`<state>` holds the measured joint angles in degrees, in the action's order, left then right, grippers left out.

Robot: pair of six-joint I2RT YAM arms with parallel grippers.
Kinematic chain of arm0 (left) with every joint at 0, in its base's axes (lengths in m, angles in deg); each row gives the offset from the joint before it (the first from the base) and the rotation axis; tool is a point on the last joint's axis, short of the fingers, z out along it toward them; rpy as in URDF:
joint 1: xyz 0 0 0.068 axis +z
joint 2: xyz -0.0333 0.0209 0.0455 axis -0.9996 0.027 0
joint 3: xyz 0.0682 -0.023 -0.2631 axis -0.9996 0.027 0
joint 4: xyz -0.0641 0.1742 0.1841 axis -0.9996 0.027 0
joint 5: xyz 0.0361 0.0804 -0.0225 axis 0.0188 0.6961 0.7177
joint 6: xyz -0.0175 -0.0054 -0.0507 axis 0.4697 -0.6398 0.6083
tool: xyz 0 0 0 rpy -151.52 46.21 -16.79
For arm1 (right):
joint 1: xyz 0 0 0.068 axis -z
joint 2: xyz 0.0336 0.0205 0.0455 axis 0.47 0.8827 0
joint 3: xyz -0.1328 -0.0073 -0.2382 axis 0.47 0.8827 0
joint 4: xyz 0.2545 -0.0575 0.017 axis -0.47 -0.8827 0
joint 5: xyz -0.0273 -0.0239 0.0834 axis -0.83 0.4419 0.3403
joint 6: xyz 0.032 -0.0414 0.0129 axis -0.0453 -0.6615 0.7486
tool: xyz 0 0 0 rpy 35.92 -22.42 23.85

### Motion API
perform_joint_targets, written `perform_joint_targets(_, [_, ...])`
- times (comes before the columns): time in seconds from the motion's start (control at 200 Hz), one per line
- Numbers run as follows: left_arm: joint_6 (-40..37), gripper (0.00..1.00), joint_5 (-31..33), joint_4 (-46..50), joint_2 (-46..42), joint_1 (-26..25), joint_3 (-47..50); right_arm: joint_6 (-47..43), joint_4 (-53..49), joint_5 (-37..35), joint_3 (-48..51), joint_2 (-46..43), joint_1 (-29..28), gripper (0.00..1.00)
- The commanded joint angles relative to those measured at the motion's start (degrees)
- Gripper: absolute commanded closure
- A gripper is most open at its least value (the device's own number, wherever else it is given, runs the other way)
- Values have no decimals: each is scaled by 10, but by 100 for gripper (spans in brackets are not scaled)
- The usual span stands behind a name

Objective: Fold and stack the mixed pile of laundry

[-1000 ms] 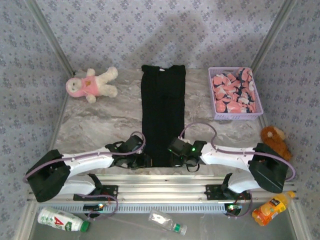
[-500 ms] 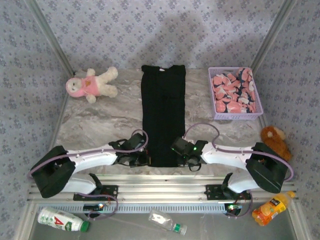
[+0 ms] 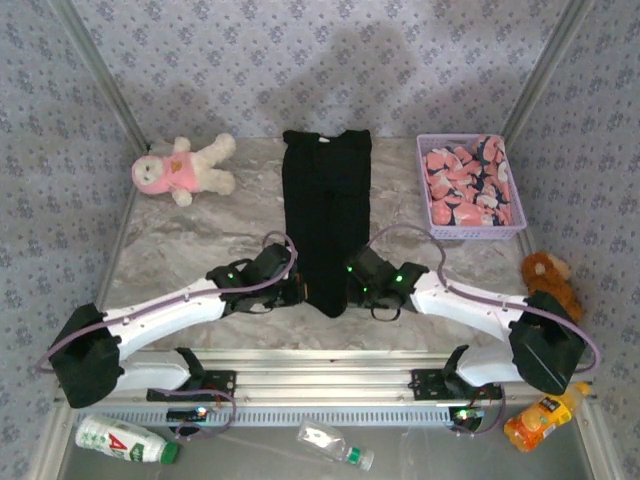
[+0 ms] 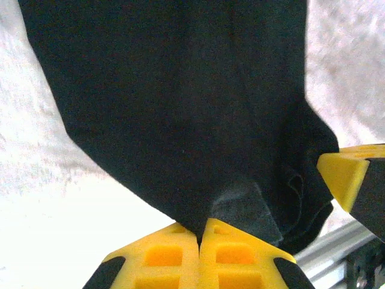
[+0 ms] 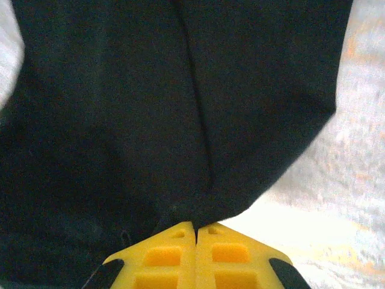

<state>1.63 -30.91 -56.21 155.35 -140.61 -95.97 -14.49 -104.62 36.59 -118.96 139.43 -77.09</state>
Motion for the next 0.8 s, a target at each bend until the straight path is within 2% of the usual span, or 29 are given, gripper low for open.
perform_joint_targets(0.0, [-31, 100, 71, -6, -10, 22, -26, -34, 37, 4, -34, -9, 42, 100])
perform_joint_targets(0.11, [-44, 100, 74, -53, 3, 80, -43, -62, 57, -5, -77, 9, 86, 100])
perform_joint_targets(0.195, [-62, 100, 47, -93, 29, 127, -63, -79, 76, -8, -106, 29, 119, 100])
perform_joint_targets(0.345, [-99, 100, 21, -118, 106, 178, -124, -92, 128, -5, -140, 75, 178, 100])
perform_joint_targets(0.6, [-118, 100, -38, -155, 247, 235, -223, -104, 208, 20, -212, 193, 246, 100])
perform_joint_targets(0.794, [-135, 100, -59, -137, 359, 261, -325, -93, 259, 44, -290, 310, 279, 100])
